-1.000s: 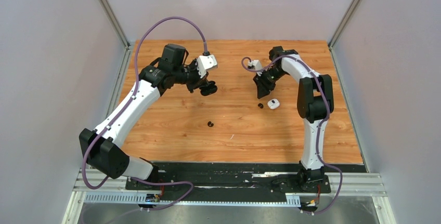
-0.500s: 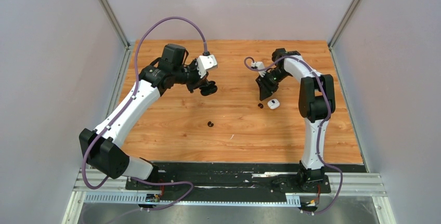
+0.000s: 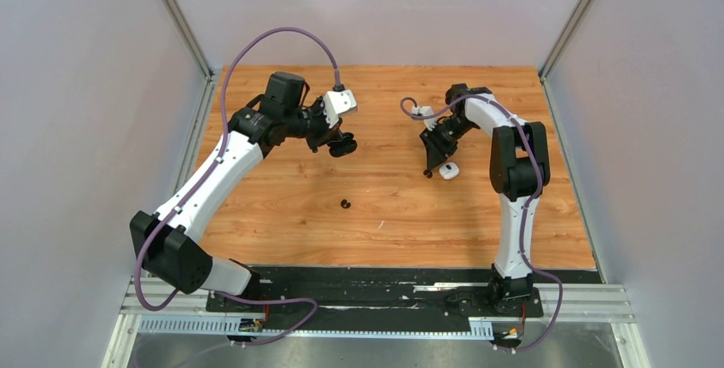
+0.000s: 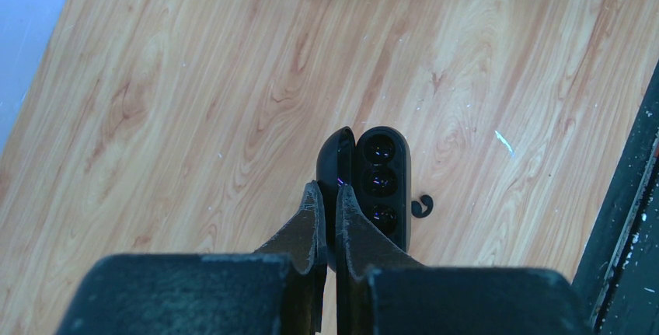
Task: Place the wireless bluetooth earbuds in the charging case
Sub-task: Pick up the earbud from the center of the board.
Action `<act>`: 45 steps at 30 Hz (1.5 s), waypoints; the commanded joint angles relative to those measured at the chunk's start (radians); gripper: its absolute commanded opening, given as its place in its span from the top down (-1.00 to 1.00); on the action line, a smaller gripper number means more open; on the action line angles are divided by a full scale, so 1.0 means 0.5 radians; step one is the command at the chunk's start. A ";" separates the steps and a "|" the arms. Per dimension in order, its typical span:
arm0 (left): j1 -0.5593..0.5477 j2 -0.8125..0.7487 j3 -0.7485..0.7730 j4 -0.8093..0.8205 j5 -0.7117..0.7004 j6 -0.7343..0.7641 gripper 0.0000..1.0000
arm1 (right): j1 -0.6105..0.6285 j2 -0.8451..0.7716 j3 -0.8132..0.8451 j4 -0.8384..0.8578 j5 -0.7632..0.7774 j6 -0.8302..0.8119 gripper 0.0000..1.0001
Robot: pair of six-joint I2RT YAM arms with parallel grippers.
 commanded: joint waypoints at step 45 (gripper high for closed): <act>0.006 -0.022 -0.022 0.102 0.048 -0.054 1.00 | 0.116 -0.099 -0.091 0.155 0.332 0.383 0.42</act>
